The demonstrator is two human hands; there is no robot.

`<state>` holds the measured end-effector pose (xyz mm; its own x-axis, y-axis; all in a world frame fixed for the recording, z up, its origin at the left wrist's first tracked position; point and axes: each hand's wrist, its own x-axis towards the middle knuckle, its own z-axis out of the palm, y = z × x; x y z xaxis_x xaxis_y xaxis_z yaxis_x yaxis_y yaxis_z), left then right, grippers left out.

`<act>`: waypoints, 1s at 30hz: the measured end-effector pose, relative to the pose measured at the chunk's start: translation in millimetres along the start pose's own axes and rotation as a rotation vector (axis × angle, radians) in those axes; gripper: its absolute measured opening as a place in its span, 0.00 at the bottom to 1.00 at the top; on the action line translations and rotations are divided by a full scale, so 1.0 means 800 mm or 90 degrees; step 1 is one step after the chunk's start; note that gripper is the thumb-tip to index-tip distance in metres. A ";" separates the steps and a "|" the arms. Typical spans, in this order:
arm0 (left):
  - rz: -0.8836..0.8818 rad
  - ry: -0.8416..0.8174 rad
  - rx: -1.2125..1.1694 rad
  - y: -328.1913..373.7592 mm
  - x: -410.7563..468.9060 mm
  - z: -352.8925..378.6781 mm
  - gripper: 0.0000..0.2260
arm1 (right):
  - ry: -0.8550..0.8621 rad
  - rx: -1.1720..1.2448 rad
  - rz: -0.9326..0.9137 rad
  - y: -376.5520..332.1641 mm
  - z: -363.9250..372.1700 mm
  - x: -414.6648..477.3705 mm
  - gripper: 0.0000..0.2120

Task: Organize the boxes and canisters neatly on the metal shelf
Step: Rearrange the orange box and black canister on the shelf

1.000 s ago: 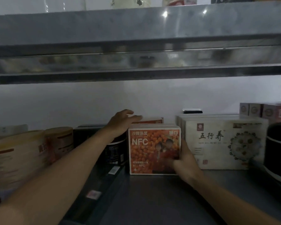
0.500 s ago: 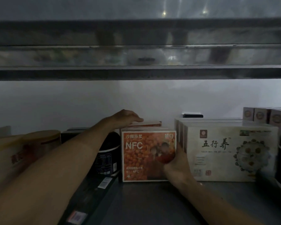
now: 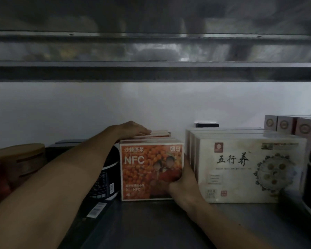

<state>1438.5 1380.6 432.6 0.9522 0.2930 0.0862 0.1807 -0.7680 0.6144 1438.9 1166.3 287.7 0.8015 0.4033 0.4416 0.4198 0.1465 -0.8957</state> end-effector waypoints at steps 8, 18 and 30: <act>0.028 -0.053 -0.012 0.006 -0.004 0.003 0.22 | -0.026 0.014 0.019 -0.006 0.000 -0.002 0.48; -0.050 0.014 -0.099 -0.006 -0.010 -0.002 0.29 | -0.036 0.019 0.057 -0.010 0.000 -0.003 0.45; -0.080 0.031 -0.187 0.007 -0.024 -0.001 0.29 | 0.040 0.002 0.059 -0.005 0.007 -0.005 0.43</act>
<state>1421.0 1371.1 435.0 0.9125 0.4080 0.0288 0.2106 -0.5290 0.8221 1431.5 1169.5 289.2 0.8617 0.3581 0.3595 0.3418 0.1140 -0.9328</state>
